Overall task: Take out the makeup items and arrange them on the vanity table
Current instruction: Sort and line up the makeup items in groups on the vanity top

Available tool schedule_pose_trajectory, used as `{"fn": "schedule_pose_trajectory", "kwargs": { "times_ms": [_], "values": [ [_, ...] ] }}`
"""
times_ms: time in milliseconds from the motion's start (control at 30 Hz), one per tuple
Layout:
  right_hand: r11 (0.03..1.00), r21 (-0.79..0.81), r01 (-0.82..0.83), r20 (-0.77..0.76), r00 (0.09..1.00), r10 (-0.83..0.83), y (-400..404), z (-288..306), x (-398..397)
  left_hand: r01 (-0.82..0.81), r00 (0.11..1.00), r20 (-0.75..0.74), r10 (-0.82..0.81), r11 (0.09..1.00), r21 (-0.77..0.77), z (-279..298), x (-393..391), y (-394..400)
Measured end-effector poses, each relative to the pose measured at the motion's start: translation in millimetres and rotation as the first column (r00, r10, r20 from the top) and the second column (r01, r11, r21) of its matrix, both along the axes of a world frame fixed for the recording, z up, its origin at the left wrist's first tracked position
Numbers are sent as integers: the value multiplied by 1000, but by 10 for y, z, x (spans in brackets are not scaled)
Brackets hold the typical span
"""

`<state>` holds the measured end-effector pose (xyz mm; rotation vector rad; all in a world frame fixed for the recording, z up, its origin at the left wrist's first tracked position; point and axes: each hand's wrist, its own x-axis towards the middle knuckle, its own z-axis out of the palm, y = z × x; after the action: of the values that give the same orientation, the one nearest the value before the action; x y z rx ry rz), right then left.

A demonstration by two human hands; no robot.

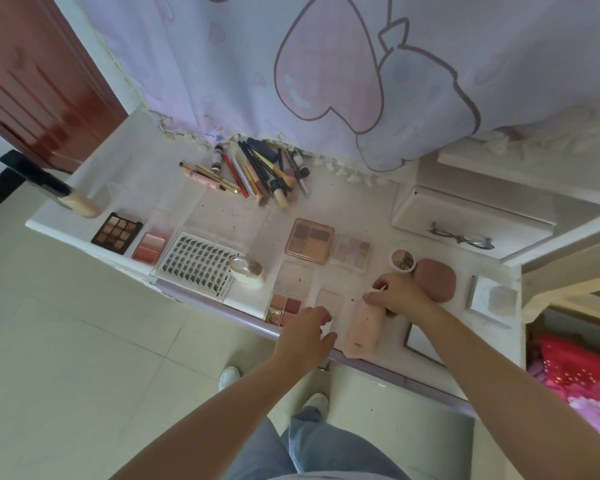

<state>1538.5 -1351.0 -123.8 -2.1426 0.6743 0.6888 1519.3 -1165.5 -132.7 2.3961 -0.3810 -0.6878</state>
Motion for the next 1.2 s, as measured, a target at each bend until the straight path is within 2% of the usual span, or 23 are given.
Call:
{"fn": "schedule_pose_trajectory", "kwargs": {
  "times_ms": [167, 267, 333, 433, 500, 567, 633, 733, 833, 900, 1000, 1133, 1200],
  "values": [
    [971, 188, 151, 103, 980, -172, -12, 317, -105, 119, 988, -89, -124, 991, -68, 166, -10, -201],
    [955, 240, 172, 166, 962, -215, 22, 565, -118, 118, 993, 39, -115, 991, -70, 268, 13, -312],
    [973, 182, 142, 211, 961, -180, 75, 709, -122, 110, 980, 175, -99, 992, -54, 330, 71, -338],
    [984, -173, 32, 348, 937, 31, 114, 895, -127, 161, 934, 327, -145, 987, -22, 487, 196, -386],
    [978, -207, 11, 468, 879, 89, 105, 1039, -118, 215, 889, 414, -194, 977, -4, 653, 279, -440],
    [982, -188, -15, 541, 833, 116, 70, 1206, -100, 247, 881, 422, -215, 969, -22, 852, 361, -478],
    [971, -216, -100, 563, 800, 207, -8, 1392, -84, 268, 923, 317, -217, 955, -125, 1049, 445, -487],
    [945, -229, -235, 595, 734, 327, -153, 1674, -94, 215, 972, 12, -234, 874, -435, 1288, 552, -442],
    [942, -209, -265, 648, 684, 336, -289, 1856, -133, 225, 955, -55, -291, 834, -504, 1447, 608, -402],
    [957, -71, -280, 688, 681, 250, -336, 1922, -160, 196, 951, -98, -293, 817, -543, 1521, 617, -395],
    [910, 272, -315, 739, 673, 12, -373, 1933, -187, 71, 942, -215, -257, 779, -623, 1590, 620, -367],
    [895, 339, -289, 779, 620, -95, -343, 1862, -159, 25, 934, -258, -247, 765, -643, 1641, 602, -324],
    [843, 454, -288, 739, 650, -176, -340, 1801, -138, 10, 930, -276, -244, 766, -643, 1653, 578, -305]
  ]
}}
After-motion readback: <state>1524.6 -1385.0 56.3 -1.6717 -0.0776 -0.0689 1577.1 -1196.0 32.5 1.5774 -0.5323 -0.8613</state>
